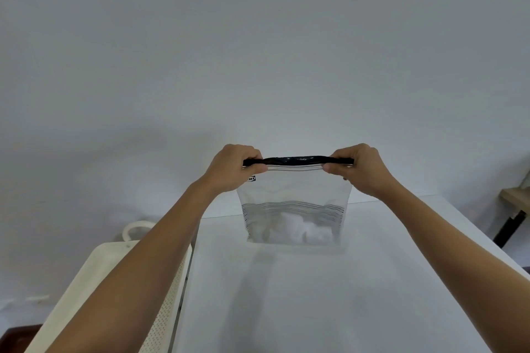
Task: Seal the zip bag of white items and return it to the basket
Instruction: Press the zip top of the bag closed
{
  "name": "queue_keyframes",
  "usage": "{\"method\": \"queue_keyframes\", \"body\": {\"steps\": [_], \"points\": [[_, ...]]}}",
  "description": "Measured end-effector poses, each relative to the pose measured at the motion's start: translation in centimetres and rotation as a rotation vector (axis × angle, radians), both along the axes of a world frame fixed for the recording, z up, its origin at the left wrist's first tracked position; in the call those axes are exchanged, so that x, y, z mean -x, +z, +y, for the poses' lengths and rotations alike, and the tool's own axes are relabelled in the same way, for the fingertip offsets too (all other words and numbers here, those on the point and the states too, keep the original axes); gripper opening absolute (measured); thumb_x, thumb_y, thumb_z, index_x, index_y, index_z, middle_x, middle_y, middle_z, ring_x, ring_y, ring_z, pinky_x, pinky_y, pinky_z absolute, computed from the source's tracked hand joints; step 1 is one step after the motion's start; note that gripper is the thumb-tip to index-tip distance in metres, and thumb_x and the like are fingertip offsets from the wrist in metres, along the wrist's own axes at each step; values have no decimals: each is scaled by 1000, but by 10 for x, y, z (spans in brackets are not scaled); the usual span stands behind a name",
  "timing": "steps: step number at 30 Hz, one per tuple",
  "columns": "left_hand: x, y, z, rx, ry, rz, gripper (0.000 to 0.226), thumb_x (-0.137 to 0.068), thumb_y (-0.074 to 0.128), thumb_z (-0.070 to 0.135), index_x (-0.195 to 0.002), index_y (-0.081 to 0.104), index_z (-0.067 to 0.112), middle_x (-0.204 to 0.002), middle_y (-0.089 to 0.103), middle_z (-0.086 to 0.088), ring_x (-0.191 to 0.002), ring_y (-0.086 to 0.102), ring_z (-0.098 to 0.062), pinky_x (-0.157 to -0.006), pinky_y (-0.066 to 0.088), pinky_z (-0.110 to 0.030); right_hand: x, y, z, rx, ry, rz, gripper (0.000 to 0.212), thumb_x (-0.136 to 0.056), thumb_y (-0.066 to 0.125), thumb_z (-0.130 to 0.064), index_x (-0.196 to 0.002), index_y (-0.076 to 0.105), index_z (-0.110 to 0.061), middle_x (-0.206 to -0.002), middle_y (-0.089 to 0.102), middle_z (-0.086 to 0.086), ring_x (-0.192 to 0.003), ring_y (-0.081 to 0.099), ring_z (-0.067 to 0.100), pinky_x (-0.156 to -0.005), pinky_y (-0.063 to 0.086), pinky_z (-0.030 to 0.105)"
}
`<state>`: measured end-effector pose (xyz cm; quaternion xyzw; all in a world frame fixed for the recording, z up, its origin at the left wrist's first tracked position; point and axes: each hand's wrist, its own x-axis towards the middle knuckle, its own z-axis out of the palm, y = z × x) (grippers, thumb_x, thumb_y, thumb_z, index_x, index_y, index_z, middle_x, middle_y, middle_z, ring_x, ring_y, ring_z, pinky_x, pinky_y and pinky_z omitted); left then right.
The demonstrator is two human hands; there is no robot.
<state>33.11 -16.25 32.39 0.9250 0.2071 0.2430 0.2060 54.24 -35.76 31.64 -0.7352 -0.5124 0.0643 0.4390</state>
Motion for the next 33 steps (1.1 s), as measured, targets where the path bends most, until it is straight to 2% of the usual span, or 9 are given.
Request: {"method": "queue_keyframes", "body": {"steps": [4,7,8,10,13,18,24,28,33], "points": [[-1,2,-1,-127,-9,23,14,-89,67,29,-82,72,17,-71,67,1,-67,57,-24,-82,38,-33,3,-1,3,-25,-55,0,10,-83,73,-13,-74,72,-8,-47,45,-1,-37,35,8,-40,28,12],[-2,5,-8,-213,18,127,17,-92,60,37,-94,70,23,-82,70,6,-78,61,-17,-108,20,-36,4,-3,6,-10,-66,0,10,-83,73,-13,-75,72,-7,-48,44,0,-36,33,7,-40,29,13],[-3,5,-11,-203,8,128,16,-92,61,37,-93,71,24,-79,70,6,-75,63,-17,-105,25,-34,5,-3,6,-4,-61,5,10,-83,73,-13,-76,72,-7,-48,44,0,-36,33,7,-40,29,13],[-7,6,-18,-157,-8,88,18,-90,64,35,-85,71,19,-66,67,-3,-62,62,-22,-78,44,-31,5,-2,8,5,-47,8,11,-84,73,-14,-75,72,-8,-49,44,0,-36,33,7,-40,29,13],[-11,9,-24,-110,6,73,20,-88,67,33,-80,71,14,-63,64,-11,-52,51,-22,-55,37,-29,4,0,7,30,-39,-22,12,-84,72,-18,-74,73,-11,-53,49,2,-43,36,9,-42,30,13],[-12,10,-25,-97,11,75,20,-88,67,32,-78,69,14,-64,63,-11,-52,43,-17,-53,32,-27,5,4,5,24,-27,-88,8,-81,75,-24,-88,78,-24,-68,70,3,-55,49,13,-53,40,23],[-17,10,-27,-152,16,81,18,-90,63,33,-81,68,18,-62,58,-1,-57,45,-18,-52,28,-25,8,6,11,71,-37,-187,9,-85,69,-19,-81,76,-14,-65,66,16,-53,46,19,-53,37,29],[-21,7,-31,-84,-12,93,12,-89,65,36,-89,70,25,-69,64,3,-58,49,-13,-54,33,-26,12,6,10,73,-43,-227,10,-85,68,-15,-77,74,-13,-60,63,13,-52,42,19,-53,34,30],[-26,7,-35,-80,2,96,20,-87,67,34,-79,68,15,-62,58,-6,-53,42,-15,-50,28,-27,17,9,10,138,-26,-257,11,-86,67,-17,-77,72,-14,-55,53,4,-51,40,18,-52,32,30]]}}
